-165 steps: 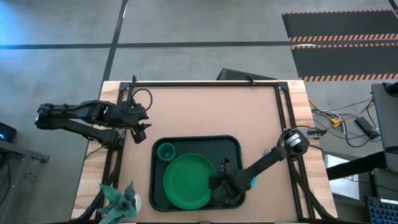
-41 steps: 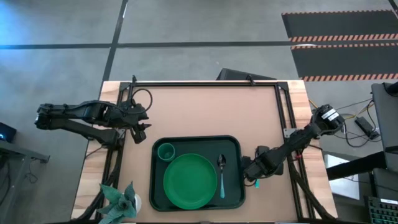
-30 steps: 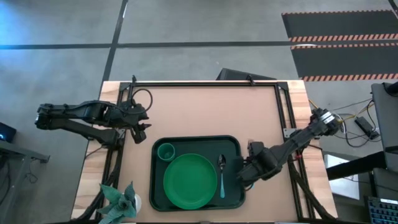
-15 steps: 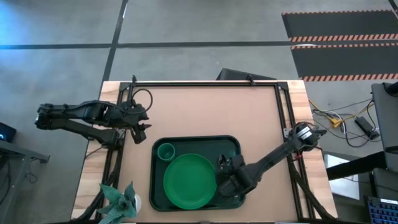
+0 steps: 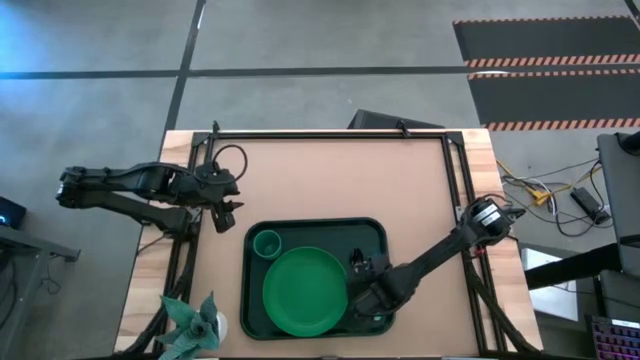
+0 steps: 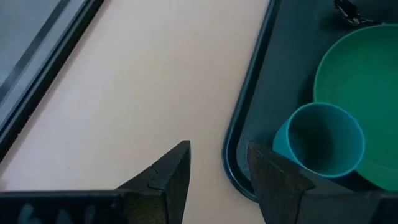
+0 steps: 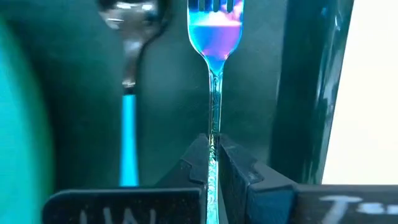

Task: Pick and place plate/cup/fork/spoon on tray
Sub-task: Put the iridescent fork on the dark green tray

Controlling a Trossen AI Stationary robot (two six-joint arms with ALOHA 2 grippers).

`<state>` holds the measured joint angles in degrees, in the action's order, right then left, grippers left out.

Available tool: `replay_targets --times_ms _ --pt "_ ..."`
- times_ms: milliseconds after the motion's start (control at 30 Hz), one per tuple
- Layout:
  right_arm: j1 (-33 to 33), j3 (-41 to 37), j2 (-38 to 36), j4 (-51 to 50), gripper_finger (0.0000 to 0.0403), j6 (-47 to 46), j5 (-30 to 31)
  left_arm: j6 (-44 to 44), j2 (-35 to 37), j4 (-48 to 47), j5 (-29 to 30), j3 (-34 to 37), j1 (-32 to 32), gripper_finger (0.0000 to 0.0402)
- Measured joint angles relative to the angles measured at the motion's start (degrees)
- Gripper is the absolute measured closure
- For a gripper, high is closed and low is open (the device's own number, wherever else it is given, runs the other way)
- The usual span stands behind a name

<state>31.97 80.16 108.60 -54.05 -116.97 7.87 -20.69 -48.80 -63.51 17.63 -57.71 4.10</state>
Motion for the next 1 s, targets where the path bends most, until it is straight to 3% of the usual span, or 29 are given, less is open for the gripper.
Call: replay_targets --times_ms 267,1000 --pt "-0.42 -4.4 -0.44 6.01 0.0395 0.02 -0.45 -0.15 -0.27 0.04 0.0 0.0 0.0 0.0261" --pt "-4.48 -4.82 -0.69 6.1 0.0395 5.22 0.71 -1.42 -0.78 0.04 0.11 0.0 0.0 0.0261"
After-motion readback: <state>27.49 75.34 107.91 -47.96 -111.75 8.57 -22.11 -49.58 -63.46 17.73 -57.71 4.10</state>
